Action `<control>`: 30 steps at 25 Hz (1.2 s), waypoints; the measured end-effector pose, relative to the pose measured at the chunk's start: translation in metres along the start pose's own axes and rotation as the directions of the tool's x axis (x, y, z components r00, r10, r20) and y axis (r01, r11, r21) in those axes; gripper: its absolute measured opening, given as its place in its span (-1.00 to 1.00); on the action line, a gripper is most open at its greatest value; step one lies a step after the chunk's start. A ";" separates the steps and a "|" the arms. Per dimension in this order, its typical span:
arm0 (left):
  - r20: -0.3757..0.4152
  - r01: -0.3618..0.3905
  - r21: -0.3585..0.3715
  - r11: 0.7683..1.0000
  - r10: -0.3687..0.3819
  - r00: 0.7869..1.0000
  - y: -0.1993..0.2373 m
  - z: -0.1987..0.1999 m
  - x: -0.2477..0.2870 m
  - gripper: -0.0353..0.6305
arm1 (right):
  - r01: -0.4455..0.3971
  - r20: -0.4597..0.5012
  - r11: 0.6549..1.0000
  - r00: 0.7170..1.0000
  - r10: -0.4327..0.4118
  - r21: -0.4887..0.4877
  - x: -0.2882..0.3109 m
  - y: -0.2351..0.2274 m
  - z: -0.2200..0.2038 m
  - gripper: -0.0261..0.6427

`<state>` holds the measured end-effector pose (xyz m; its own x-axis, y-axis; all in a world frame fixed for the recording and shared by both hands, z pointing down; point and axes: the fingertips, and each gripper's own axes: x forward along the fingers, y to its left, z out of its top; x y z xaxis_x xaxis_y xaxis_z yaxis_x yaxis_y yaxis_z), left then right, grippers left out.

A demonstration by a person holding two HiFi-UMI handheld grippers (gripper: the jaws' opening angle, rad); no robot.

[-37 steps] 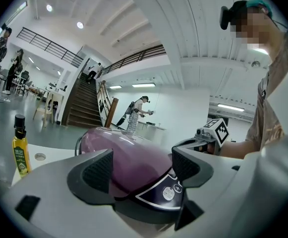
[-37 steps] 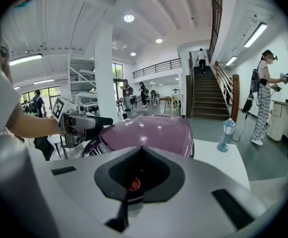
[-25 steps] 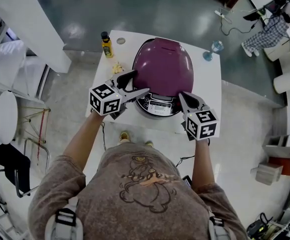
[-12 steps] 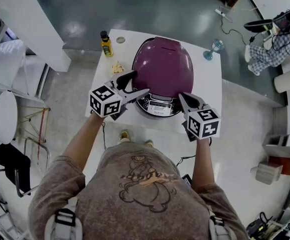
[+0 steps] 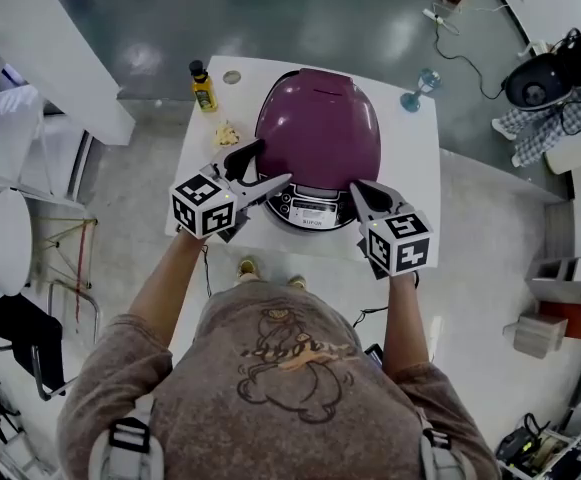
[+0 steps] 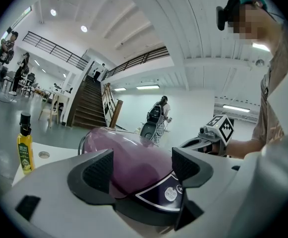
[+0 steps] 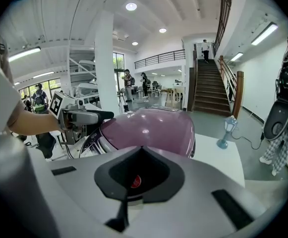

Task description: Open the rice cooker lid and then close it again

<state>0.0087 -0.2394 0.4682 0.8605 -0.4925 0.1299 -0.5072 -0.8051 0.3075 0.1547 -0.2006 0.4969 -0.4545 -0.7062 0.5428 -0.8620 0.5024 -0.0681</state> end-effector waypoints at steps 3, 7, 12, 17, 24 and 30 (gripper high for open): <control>0.001 -0.003 -0.007 1.000 0.003 1.000 0.000 0.000 0.000 0.21 | -0.006 -0.001 1.000 1.000 0.006 0.011 0.000 0.000 0.000 -0.92; 0.012 -0.010 -0.017 1.000 0.010 1.000 0.000 0.000 -0.002 0.21 | -0.019 -0.002 1.000 1.000 0.019 0.019 0.000 0.002 -0.001 -0.92; 0.019 -0.008 -0.075 0.997 0.010 1.000 0.000 0.004 -0.001 0.21 | -0.031 0.019 0.998 0.999 0.030 0.057 -0.001 -0.001 0.000 -0.91; 0.058 -0.055 -0.115 0.992 0.062 0.996 -0.004 0.011 -0.002 0.21 | -0.046 0.039 0.996 0.998 0.044 0.070 0.000 -0.002 0.000 -0.91; 0.092 -0.156 -0.150 0.976 0.171 0.981 -0.024 0.010 -0.021 0.21 | -0.169 0.046 0.985 0.985 0.168 0.039 -0.001 -0.004 0.000 -0.91; 0.094 -0.203 -0.150 0.968 0.218 0.971 -0.041 0.008 -0.035 0.21 | -0.205 0.048 0.979 0.978 0.205 -0.011 -0.002 0.000 0.003 -0.91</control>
<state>-0.0009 -0.1922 0.4439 0.7206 -0.6855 0.1045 -0.6585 -0.6293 0.4127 0.1547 -0.2006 0.4937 -0.6320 -0.6114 0.4761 -0.7481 0.6417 -0.1690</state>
